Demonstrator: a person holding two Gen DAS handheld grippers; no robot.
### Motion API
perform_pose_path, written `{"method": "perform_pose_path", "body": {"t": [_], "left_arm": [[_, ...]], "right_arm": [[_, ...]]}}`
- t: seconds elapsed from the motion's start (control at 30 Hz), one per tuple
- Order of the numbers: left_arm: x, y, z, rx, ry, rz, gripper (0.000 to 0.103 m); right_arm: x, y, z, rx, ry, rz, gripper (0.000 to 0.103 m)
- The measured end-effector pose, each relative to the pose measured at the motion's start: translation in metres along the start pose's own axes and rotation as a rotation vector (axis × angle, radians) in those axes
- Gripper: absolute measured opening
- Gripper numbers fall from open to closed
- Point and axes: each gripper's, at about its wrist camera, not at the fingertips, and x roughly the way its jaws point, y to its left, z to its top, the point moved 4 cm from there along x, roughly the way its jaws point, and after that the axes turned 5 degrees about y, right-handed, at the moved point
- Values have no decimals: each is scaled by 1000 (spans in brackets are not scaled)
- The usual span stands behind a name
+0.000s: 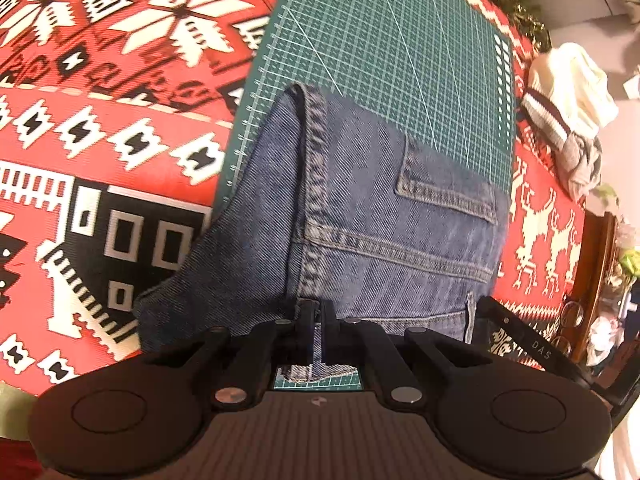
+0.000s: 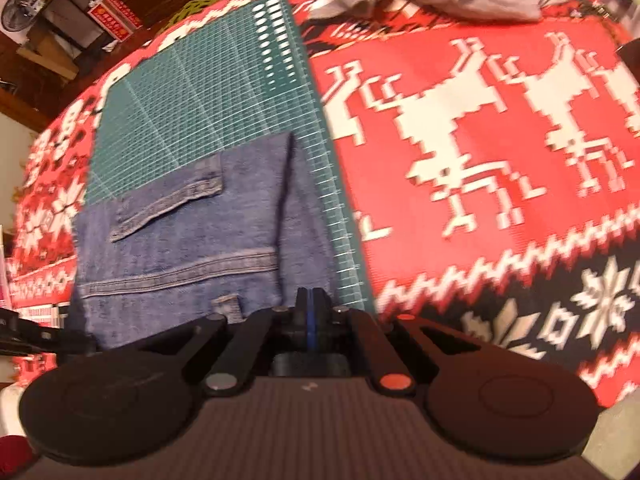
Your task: Fold clothes
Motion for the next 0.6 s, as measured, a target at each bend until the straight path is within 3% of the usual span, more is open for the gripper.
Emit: {"method": "perform_pose_path", "body": {"t": [0.2,0.3,0.4,0.6], "left_arm": [[-12,11,10,-40,-40,-24,3],[-18,20,17,-62,-65,-39,3],[-21,27,25,-87,-88,-61,3],[-11,34,37,-112,-79,-64,3]], "right_arm": [[-13,-12,8,54,-80,-24,0],[-20,-16,13,86,-101,61,0],[-20,-1,22,58,-138,83,0],[0,12,28,32,-90,41,0]]}}
